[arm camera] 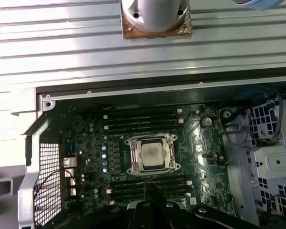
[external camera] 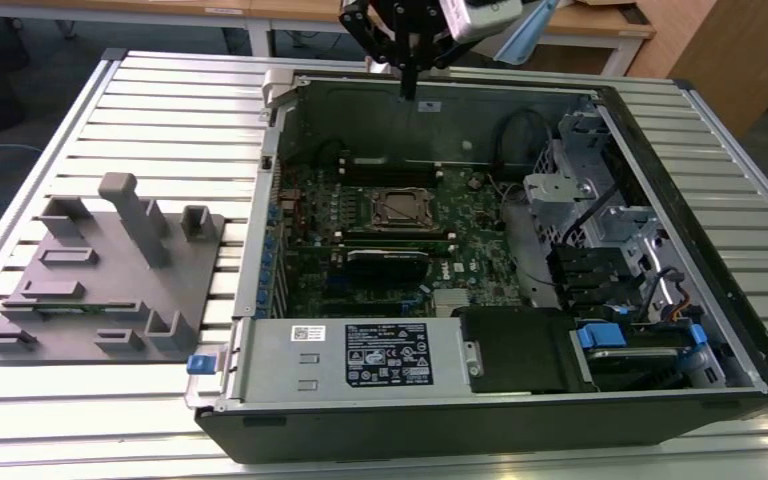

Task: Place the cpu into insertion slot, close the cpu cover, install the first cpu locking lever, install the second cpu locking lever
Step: 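Install the second cpu locking lever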

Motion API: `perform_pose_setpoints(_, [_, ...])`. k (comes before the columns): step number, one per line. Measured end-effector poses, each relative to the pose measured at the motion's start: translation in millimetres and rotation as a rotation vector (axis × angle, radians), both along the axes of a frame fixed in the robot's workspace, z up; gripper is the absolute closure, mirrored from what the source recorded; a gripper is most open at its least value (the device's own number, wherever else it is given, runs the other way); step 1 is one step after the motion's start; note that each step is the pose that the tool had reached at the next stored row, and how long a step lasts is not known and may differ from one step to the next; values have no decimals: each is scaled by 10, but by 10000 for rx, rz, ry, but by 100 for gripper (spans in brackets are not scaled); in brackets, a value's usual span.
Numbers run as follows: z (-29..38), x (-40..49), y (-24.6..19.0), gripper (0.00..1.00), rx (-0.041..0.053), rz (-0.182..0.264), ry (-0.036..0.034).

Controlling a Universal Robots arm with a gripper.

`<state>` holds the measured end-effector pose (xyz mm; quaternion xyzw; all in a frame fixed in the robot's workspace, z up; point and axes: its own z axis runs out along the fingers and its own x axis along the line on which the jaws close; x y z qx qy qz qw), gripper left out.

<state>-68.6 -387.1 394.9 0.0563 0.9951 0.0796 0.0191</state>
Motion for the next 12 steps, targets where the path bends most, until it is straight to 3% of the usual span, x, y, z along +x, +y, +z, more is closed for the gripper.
perform_pose_setpoints(12, [-82,0,0,89,52,0,0])
